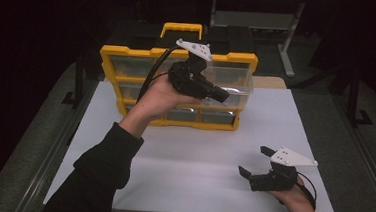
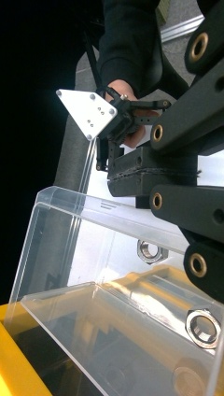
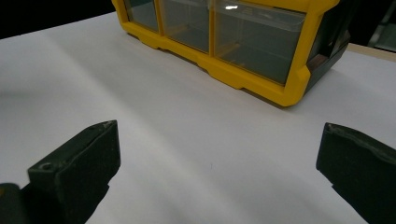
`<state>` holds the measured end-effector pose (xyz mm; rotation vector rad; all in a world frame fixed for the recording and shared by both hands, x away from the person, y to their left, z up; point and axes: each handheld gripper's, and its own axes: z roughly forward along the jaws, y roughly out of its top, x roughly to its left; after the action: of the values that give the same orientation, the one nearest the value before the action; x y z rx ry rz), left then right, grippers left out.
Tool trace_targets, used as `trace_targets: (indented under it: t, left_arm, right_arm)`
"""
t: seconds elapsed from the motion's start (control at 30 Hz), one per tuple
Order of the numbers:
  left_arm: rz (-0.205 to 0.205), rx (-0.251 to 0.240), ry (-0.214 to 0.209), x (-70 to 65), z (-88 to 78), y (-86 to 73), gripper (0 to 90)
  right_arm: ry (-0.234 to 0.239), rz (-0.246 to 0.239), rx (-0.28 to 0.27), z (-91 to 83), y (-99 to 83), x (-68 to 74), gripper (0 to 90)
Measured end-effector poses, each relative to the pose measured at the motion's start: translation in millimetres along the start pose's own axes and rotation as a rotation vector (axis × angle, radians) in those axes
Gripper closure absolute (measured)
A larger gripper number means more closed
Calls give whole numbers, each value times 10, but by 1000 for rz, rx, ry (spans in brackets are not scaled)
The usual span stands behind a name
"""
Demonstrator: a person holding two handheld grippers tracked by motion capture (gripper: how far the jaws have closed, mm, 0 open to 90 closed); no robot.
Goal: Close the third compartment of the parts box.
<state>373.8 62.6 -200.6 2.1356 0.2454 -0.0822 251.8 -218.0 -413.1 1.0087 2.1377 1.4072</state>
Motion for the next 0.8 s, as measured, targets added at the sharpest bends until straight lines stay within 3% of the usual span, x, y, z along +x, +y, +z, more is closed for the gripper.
trace_targets:
  t: [0.37,0.8]
  left_arm:
    - [-9,-7,73,60,-10,30,900]
    - [-15,-30,103,194,-44,113,900]
  right_arm:
    - [1,-1,1,7,1,4,0]
    - [2,-1,1,12,-1,2,0]
